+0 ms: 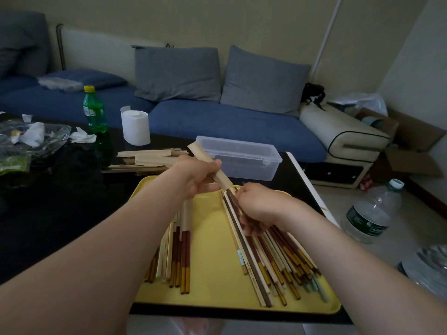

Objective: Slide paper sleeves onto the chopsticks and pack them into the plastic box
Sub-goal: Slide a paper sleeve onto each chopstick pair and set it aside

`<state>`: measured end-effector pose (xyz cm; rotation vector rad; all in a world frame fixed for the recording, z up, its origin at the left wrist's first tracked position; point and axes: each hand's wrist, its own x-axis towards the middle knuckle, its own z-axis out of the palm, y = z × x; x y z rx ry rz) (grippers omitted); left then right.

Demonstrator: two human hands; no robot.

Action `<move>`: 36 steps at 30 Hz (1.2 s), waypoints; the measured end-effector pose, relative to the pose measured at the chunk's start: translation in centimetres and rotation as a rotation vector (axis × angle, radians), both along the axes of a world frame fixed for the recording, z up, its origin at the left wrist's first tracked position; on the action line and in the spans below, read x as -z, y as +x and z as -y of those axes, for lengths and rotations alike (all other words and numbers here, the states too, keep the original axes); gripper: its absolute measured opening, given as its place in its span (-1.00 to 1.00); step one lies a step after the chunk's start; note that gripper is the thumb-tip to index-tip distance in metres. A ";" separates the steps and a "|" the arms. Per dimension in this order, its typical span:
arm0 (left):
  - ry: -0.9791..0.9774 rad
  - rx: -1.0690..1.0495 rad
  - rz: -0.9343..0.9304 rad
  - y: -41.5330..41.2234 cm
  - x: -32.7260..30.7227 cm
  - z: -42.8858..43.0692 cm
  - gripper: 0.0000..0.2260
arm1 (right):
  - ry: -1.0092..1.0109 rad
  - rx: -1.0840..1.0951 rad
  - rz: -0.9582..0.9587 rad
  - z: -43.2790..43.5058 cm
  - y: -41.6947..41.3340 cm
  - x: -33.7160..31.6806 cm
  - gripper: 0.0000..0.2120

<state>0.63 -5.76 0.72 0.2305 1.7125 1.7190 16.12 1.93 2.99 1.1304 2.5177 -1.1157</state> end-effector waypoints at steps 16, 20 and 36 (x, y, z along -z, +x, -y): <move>-0.344 0.248 -0.370 0.5 0.4 0.7 -0.68 | 0.207 -0.096 0.188 -0.9 -0.2 0.4 -0.91; -0.387 0.306 -0.363 0.6 0.3 0.8 -0.73 | 0.222 -0.096 0.226 -0.1 -0.6 1.3 -0.80; -0.431 0.329 -0.276 -0.3 0.9 0.8 -0.76 | 0.164 -0.047 0.344 1.4 -2.0 1.3 -0.53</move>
